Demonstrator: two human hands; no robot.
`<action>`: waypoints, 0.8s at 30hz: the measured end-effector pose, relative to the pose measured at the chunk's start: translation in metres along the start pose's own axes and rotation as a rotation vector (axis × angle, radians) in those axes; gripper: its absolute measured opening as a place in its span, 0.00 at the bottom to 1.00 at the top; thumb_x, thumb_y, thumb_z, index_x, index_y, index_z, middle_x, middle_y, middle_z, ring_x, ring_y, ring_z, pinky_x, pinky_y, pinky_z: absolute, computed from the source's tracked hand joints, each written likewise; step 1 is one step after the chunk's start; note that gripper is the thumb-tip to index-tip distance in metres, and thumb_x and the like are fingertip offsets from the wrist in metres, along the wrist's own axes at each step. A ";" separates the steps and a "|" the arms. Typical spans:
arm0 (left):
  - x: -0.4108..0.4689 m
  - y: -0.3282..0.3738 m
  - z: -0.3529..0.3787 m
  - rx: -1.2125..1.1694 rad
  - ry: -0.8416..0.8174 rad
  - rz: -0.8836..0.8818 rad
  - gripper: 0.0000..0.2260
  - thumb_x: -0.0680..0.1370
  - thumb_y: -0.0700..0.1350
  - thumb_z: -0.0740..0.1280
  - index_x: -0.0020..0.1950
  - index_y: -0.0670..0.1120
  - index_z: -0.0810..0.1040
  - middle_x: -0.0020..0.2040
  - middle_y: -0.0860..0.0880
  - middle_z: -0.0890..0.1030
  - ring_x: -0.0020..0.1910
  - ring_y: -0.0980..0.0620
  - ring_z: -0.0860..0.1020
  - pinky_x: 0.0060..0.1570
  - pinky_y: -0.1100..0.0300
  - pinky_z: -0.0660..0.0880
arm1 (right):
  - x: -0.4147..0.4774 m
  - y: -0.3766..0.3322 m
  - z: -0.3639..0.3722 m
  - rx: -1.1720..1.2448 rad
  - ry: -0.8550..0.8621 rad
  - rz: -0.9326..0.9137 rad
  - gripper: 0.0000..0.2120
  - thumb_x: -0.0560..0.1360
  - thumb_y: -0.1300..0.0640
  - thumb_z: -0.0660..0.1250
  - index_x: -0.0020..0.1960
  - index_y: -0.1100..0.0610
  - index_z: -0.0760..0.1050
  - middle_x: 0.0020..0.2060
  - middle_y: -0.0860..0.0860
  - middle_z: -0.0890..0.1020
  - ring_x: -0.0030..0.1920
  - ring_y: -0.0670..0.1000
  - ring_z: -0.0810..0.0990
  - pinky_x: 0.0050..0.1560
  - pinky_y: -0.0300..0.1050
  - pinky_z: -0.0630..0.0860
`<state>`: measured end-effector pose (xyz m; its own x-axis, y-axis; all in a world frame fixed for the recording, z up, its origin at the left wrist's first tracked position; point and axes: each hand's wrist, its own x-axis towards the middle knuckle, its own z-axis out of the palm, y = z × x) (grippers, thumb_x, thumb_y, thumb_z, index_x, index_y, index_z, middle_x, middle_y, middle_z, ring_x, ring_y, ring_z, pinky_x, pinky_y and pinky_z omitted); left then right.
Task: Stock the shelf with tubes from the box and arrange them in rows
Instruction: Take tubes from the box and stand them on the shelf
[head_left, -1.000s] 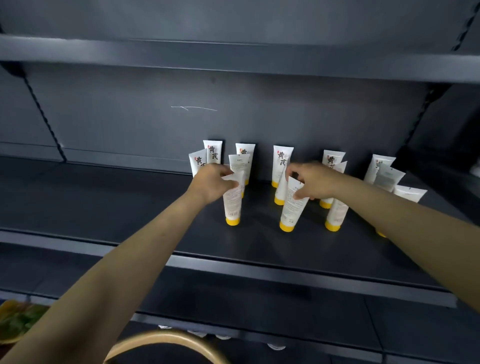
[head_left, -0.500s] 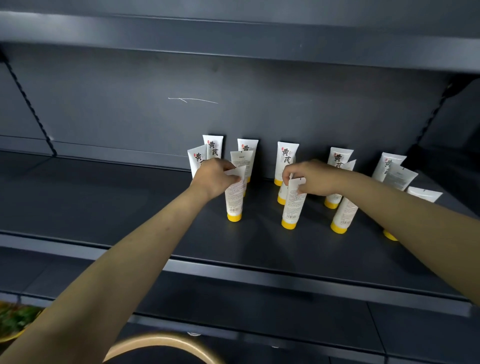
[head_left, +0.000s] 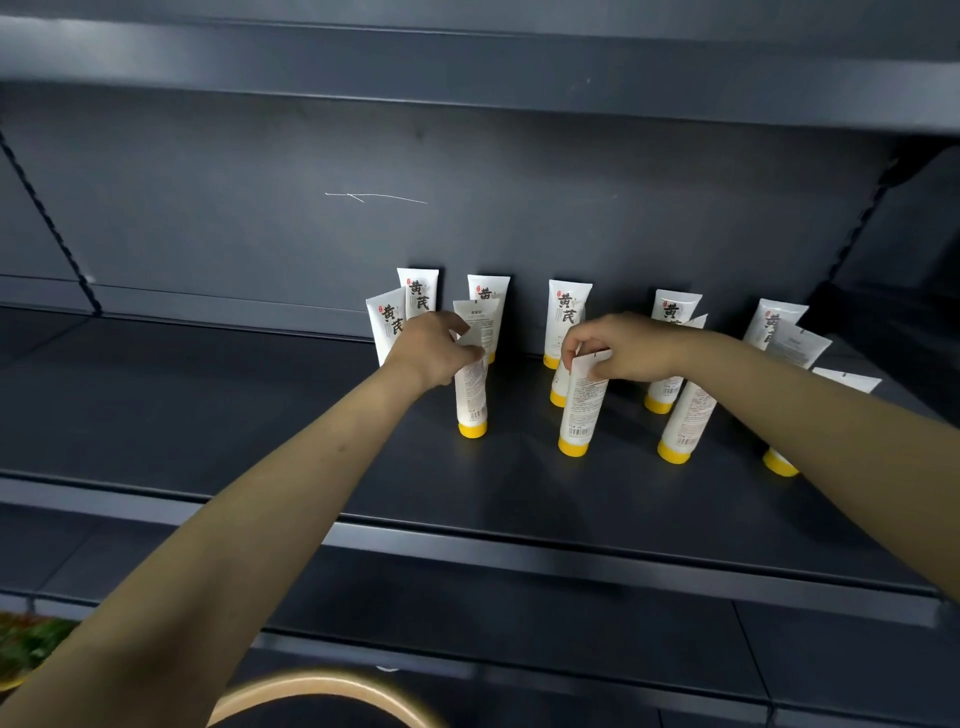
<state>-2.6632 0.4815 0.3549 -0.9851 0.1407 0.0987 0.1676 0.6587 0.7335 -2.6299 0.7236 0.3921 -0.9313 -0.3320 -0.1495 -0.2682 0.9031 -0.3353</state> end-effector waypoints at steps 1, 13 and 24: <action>-0.001 0.002 -0.001 -0.014 -0.021 -0.018 0.19 0.74 0.47 0.70 0.64 0.46 0.75 0.55 0.48 0.75 0.40 0.44 0.82 0.43 0.54 0.81 | 0.000 0.000 0.000 -0.002 -0.002 -0.004 0.14 0.72 0.67 0.64 0.51 0.50 0.76 0.52 0.49 0.81 0.56 0.51 0.78 0.55 0.51 0.77; -0.001 0.022 0.007 -0.070 -0.086 -0.129 0.15 0.74 0.43 0.67 0.61 0.45 0.73 0.53 0.48 0.73 0.43 0.44 0.82 0.43 0.54 0.82 | -0.003 -0.002 -0.002 0.048 0.023 -0.022 0.08 0.74 0.63 0.65 0.49 0.53 0.78 0.50 0.49 0.81 0.54 0.49 0.78 0.52 0.43 0.76; -0.007 0.025 0.001 0.052 -0.079 -0.129 0.26 0.73 0.51 0.70 0.68 0.43 0.68 0.58 0.48 0.73 0.42 0.47 0.79 0.41 0.57 0.80 | -0.014 -0.015 -0.010 0.049 0.016 0.016 0.12 0.72 0.63 0.68 0.53 0.51 0.77 0.52 0.47 0.81 0.56 0.48 0.78 0.57 0.46 0.76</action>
<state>-2.6517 0.4980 0.3718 -0.9929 0.1089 -0.0484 0.0440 0.7122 0.7006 -2.6148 0.7174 0.4083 -0.9392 -0.3133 -0.1406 -0.2416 0.8937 -0.3780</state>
